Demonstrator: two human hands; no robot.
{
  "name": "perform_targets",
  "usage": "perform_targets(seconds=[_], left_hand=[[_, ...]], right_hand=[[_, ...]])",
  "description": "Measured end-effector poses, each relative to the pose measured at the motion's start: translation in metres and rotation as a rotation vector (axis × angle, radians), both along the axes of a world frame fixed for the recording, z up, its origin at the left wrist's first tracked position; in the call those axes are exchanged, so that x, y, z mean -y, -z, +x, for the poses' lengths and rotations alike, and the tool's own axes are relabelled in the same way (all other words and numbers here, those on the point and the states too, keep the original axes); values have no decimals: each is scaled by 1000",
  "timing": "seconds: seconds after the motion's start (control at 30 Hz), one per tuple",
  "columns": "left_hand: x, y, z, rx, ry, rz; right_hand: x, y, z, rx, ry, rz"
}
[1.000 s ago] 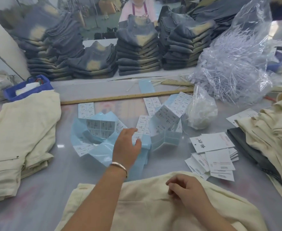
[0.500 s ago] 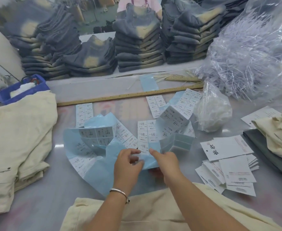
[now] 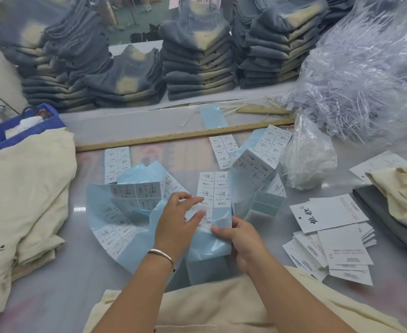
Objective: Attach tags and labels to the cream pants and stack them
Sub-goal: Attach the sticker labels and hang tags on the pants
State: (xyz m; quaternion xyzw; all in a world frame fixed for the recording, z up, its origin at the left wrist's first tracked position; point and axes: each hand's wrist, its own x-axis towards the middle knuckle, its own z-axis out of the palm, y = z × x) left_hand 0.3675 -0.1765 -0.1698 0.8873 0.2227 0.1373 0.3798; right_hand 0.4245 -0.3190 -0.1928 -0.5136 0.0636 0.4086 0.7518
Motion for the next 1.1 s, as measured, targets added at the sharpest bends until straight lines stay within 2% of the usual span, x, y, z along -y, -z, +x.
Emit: perform_targets(seconds=[0.1,0.17,0.27,0.4,0.6,0.77,0.97,1.1], left_hand=[[-3,-1,6,-104,23,-119],[-3,-2,6,-92,30,-204],[-2,-2,7,-67,67,-218],[-2,-1,8,-43,111,-113],[-9,-8,14,-24,190,173],[-11,-18,22,-63,260,239],[-4,-16,19,93,197,277],[-2,-14,17,133,187,366]], right_hand=[[1,1,2,49,-5,-1],[1,0,4,15,-26,27],[-1,0,7,-46,-25,58],[-4,0,9,-46,-16,69],[0,0,18,34,-112,21],[2,-1,25,142,-199,-29],[-2,-8,27,172,-164,-52],[-7,-11,27,164,-100,-123]])
